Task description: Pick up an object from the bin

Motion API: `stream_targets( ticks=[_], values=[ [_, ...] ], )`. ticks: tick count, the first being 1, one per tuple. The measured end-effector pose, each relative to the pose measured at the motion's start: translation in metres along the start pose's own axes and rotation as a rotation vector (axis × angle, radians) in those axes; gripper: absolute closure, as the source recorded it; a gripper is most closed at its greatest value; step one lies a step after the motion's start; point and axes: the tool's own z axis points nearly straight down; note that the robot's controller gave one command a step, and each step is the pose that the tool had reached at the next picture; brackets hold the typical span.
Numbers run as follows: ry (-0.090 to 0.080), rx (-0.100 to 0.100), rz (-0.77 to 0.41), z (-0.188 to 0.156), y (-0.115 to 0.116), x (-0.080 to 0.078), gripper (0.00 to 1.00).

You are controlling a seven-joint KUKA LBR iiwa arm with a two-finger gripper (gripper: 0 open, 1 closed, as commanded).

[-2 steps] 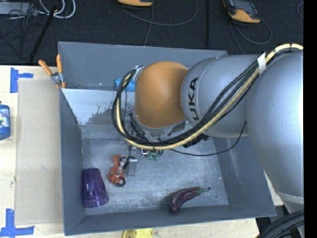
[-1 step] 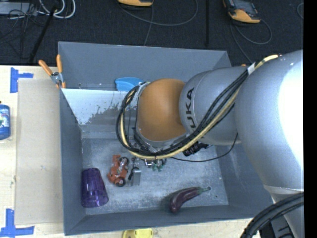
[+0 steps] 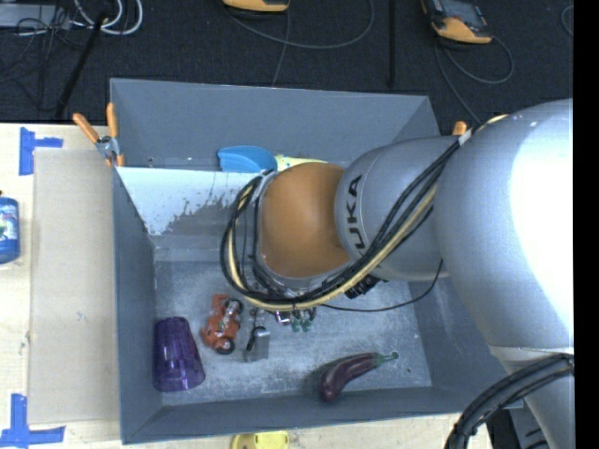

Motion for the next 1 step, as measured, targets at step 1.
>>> stream_targets(
  ticks=[1],
  values=[
    [-0.005,-0.002,0.021,-0.0019,0.0035,0.0129,0.0]
  ],
)
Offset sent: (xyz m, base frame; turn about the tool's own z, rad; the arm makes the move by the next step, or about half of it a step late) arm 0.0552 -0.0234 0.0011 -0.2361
